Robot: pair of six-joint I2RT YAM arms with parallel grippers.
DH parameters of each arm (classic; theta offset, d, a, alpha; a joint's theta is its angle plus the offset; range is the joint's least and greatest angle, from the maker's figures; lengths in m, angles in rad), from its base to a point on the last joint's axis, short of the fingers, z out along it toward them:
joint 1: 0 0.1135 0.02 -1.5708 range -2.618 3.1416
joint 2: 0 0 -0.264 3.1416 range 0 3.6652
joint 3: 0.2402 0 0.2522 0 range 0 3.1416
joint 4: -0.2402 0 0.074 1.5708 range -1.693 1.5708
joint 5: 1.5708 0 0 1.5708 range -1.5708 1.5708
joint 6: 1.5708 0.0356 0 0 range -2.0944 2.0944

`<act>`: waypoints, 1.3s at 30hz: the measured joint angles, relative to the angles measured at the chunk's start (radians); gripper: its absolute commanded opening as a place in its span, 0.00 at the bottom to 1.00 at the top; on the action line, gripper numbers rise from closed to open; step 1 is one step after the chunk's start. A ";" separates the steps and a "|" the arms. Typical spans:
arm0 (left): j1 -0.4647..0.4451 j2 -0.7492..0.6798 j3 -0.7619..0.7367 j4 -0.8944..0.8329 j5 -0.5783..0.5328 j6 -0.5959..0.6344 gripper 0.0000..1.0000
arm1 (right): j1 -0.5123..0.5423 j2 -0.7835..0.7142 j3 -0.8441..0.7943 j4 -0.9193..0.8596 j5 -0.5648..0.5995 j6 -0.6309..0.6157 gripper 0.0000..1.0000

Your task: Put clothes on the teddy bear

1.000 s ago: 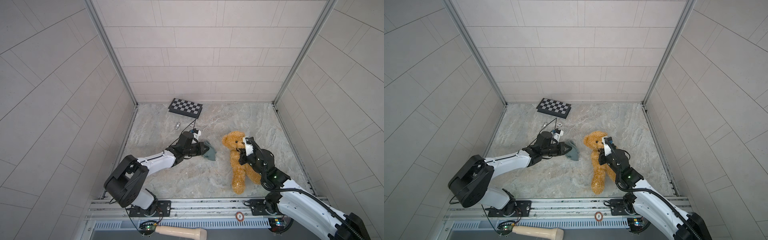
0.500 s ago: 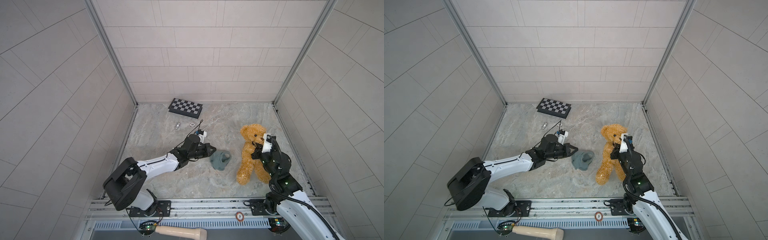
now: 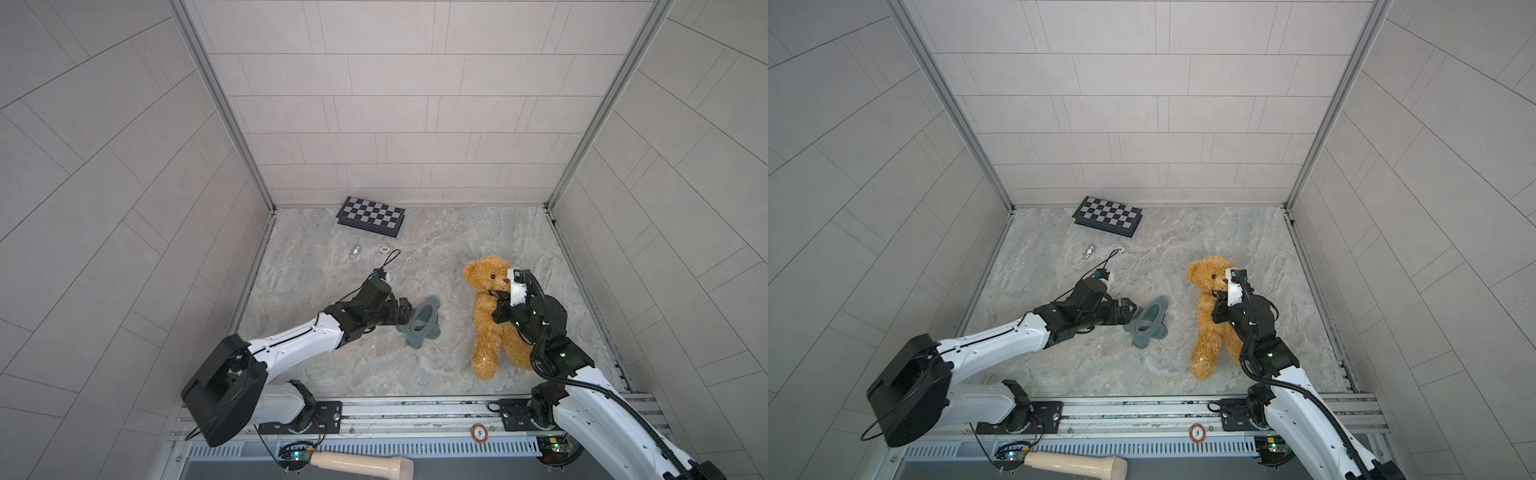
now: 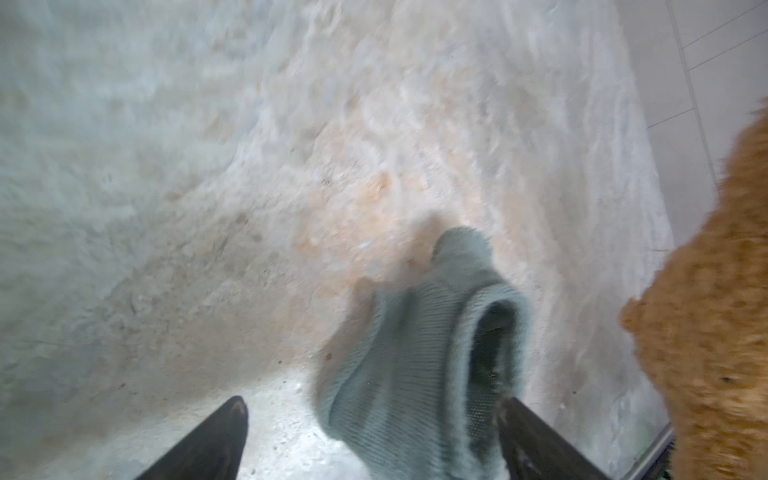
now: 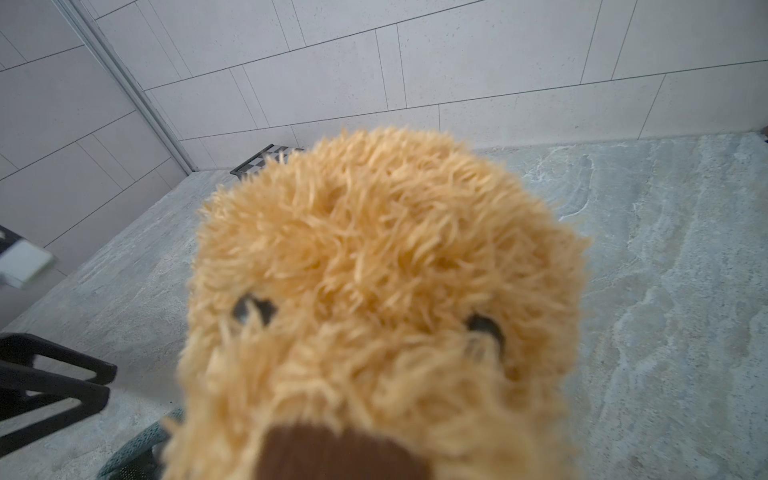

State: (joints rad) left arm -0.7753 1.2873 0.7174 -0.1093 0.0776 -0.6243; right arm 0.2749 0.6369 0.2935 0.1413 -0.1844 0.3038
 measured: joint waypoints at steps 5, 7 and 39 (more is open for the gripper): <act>-0.158 0.068 0.248 -0.187 -0.044 0.134 0.78 | 0.000 0.001 -0.007 0.003 0.023 0.010 0.00; -0.207 0.147 0.333 -0.254 -0.054 0.169 0.71 | 0.000 0.001 -0.011 -0.002 0.031 0.013 0.00; -0.008 0.131 0.290 -0.087 0.417 0.081 0.00 | -0.044 -0.022 -0.039 -0.035 -0.021 -0.037 0.00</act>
State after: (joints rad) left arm -0.7830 1.4181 1.0077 -0.1959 0.4942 -0.5434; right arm 0.2306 0.6151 0.2543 0.1059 -0.2054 0.2665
